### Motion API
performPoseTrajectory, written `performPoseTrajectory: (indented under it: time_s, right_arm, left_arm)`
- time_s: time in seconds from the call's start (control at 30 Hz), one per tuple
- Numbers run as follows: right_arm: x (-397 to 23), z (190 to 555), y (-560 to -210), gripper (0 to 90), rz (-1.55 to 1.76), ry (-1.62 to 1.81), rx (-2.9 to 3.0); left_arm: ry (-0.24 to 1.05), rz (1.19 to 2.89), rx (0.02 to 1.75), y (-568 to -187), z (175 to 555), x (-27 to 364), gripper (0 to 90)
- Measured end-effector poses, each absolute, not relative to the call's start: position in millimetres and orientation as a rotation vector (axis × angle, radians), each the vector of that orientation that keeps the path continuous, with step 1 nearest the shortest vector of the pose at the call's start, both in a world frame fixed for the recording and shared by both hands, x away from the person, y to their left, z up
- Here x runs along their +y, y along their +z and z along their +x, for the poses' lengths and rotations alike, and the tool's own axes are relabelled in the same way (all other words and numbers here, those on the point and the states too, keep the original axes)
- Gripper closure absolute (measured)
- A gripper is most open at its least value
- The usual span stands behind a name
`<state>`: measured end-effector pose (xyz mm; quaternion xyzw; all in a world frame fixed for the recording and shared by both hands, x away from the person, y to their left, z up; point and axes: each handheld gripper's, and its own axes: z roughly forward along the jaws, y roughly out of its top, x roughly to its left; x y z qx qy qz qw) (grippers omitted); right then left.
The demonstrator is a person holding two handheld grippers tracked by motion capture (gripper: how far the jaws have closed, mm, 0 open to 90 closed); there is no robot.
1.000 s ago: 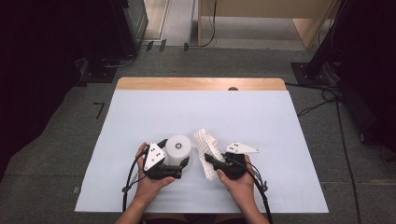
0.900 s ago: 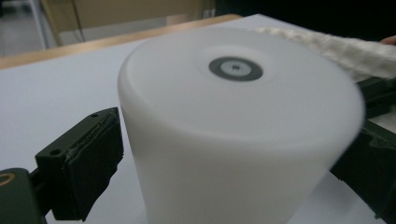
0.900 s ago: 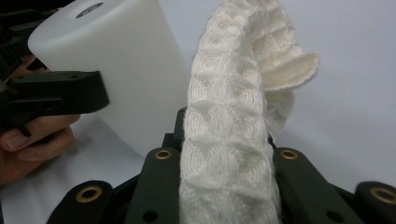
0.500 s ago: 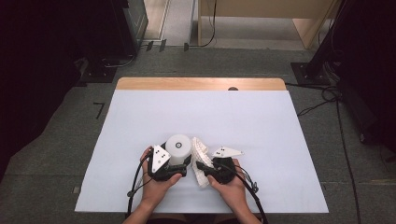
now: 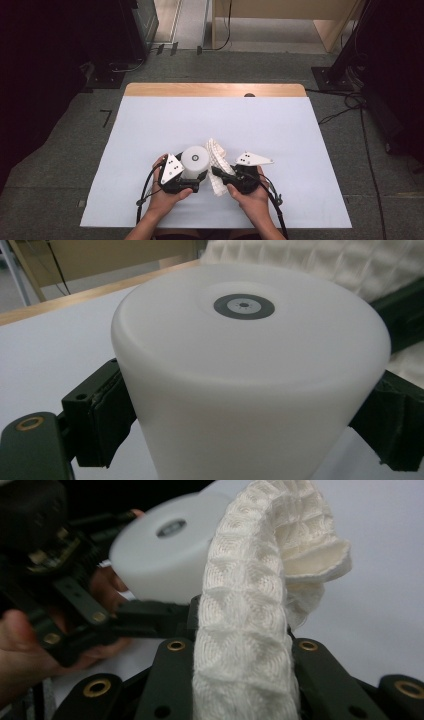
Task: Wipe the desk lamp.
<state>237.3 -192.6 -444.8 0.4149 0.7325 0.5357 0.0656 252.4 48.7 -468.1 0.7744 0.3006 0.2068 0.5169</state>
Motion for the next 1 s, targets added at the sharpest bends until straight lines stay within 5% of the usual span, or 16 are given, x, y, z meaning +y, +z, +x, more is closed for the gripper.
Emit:
performPoseTrajectory:
  time_s: [0.3, 0.77, 1.0]
  right_arm:
    - [-212.4, 231.1, -414.7, 73.3, 1.244, 1.710, 2.057]
    - [-210.8, 245.7, -452.1, 73.3, 1.351, 1.536, 2.120]
    - [-212.4, 249.5, -464.4, 73.1, 1.390, 1.499, 2.134]
  left_arm:
    - [0.492, 1.809, 0.719, -460.9, 257.0, 59.1, 8.7]
    - [0.443, 1.830, 0.717, -469.3, 260.0, 56.6, 7.7]
    - [0.559, 1.779, 0.823, -470.2, 243.6, 46.8, 3.3]
